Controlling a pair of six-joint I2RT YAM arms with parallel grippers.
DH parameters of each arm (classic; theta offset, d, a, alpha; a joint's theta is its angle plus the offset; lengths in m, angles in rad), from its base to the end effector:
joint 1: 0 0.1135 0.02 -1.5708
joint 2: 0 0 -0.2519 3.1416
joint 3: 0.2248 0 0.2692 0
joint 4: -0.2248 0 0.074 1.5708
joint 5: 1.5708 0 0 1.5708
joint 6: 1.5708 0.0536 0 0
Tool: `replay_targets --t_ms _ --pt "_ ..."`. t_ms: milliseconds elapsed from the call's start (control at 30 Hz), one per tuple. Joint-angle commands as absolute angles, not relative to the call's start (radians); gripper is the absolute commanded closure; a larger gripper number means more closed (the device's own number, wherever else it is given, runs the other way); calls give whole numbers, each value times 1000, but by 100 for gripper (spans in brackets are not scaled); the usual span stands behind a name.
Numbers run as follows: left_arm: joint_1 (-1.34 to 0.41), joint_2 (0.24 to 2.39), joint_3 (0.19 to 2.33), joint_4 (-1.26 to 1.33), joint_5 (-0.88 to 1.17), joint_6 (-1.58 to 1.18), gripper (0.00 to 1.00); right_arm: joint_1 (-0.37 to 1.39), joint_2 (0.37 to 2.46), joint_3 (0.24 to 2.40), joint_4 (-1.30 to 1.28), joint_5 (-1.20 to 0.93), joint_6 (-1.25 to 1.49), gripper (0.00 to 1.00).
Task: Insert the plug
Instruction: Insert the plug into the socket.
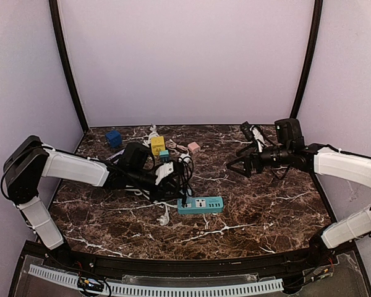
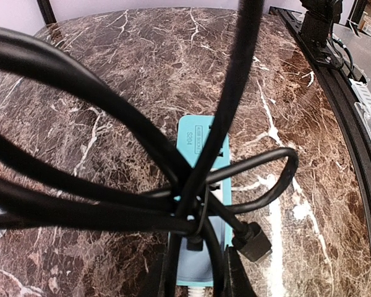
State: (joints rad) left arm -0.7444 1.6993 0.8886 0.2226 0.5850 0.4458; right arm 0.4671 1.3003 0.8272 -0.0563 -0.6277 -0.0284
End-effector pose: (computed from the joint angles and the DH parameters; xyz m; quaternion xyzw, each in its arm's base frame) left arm 0.2560 -0.2761 0.1486 0.5859 0.6228 -0.3186 0.4089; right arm 0.2670 0.1699 0.2308 -0.3512 0.7622 0.3644 0.4036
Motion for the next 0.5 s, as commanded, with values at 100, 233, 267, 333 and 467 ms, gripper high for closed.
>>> replay_targets --t_ms 100,233,267,333,467 --pt "-748 1711 883 208 537 505 100 466 1273 805 -41 -614 -21 1" --pt "-743 1701 907 156 523 564 100 466 1274 804 -34 -618 -17 1" --pt "-743 1699 913 132 524 572 100 466 1275 805 -35 -618 -17 1" --pt "-742 1699 914 110 526 583 100 466 1273 806 -34 -618 -19 1" --pt "-743 1712 910 114 514 572 100 466 1269 799 -33 -617 -18 1"
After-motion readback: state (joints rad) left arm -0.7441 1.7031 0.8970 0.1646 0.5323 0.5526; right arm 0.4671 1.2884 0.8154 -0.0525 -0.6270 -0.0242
